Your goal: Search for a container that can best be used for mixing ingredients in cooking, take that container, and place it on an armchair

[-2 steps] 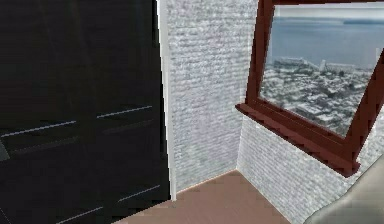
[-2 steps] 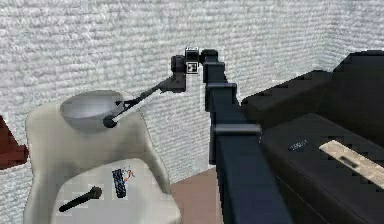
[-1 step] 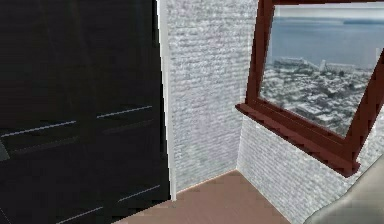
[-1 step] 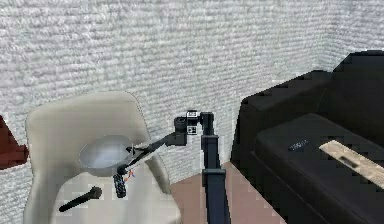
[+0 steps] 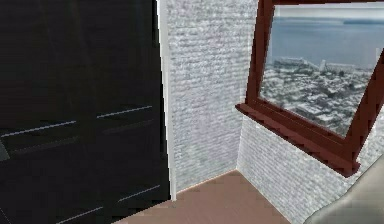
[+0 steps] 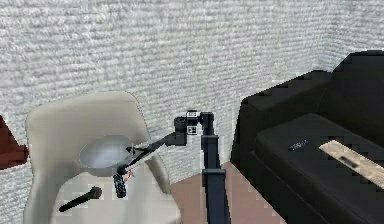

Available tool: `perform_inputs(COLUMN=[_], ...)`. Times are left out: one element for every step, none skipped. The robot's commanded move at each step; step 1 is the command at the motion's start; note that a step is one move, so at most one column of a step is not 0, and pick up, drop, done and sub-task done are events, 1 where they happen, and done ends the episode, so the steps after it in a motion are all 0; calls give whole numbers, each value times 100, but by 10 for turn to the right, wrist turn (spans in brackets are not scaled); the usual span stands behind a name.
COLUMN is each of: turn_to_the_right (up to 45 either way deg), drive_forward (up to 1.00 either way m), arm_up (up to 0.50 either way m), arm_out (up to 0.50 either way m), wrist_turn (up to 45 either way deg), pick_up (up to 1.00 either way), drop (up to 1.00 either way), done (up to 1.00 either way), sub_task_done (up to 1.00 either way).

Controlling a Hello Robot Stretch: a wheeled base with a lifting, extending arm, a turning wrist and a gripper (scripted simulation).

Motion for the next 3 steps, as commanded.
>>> perform_inputs(turn_to_the_right=[0,0,0], drive_forward=[0,0,0], arm_up=[0,10,0], arm_out=[0,0,-8], wrist_turn=[0,0,0], pick_up=[0,0,0], drop=[100,0,0], done=[0,0,0], sub_task_done=[0,0,0])
